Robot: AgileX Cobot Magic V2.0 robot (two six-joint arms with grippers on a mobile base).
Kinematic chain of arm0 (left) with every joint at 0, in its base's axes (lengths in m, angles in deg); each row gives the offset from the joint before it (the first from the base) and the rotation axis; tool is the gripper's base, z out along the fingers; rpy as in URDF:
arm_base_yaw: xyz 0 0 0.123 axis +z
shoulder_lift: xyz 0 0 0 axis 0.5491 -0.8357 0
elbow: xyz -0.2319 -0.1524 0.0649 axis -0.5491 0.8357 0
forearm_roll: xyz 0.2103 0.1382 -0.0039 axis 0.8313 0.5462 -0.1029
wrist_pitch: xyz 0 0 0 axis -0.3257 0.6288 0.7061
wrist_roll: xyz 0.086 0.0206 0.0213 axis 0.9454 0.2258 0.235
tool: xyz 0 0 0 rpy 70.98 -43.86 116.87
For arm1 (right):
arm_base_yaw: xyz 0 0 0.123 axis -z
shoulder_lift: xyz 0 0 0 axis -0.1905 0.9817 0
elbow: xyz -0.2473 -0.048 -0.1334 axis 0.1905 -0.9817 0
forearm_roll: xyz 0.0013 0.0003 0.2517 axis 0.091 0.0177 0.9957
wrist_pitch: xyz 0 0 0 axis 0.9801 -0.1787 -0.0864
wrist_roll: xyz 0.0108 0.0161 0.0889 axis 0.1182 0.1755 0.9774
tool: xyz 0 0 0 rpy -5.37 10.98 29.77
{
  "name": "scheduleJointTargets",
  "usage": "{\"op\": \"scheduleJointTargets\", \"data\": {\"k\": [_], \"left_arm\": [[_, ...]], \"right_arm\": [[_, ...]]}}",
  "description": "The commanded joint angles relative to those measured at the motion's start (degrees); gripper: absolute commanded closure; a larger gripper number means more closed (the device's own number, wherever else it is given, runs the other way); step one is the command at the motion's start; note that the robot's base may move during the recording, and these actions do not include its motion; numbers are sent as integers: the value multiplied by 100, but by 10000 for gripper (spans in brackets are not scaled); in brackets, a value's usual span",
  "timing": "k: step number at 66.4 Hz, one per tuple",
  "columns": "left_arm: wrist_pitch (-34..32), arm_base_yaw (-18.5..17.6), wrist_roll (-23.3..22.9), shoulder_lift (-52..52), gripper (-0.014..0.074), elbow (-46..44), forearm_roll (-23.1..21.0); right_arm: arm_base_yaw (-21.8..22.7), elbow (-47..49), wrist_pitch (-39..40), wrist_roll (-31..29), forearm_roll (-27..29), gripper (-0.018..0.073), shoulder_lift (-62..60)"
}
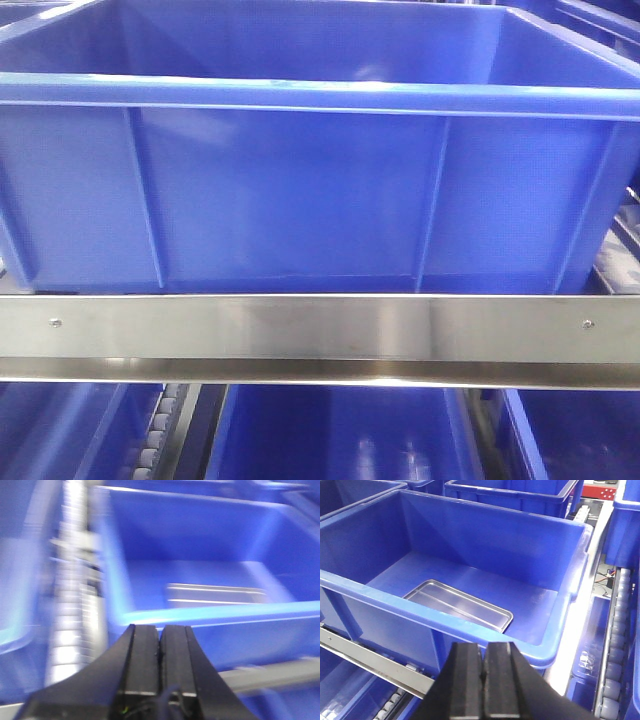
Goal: Grab silver tray and place in blue box
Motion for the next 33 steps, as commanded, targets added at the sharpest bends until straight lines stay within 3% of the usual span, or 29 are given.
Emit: {"op": "scheduleJointTargets", "data": {"k": [1,10,18,22,33], "left_arm": [[-1230,543,337,318,701,425,-231],[-2295,1445,844,1128,701,1657,-582],[-2855,1760,844,1531,701,2498,-582],[-2173,1770,844,1504,701,2411,-582],[-2120,1770,844,1504,701,2464,-582]], "right_arm": [[5,157,514,-44,-116,501,46],[5,157,514,-44,-116,501,46],[5,157,514,-44,-116,501,46],[5,157,521,-44,-116,501,46],[5,157,515,-44,-116,501,46]]}}
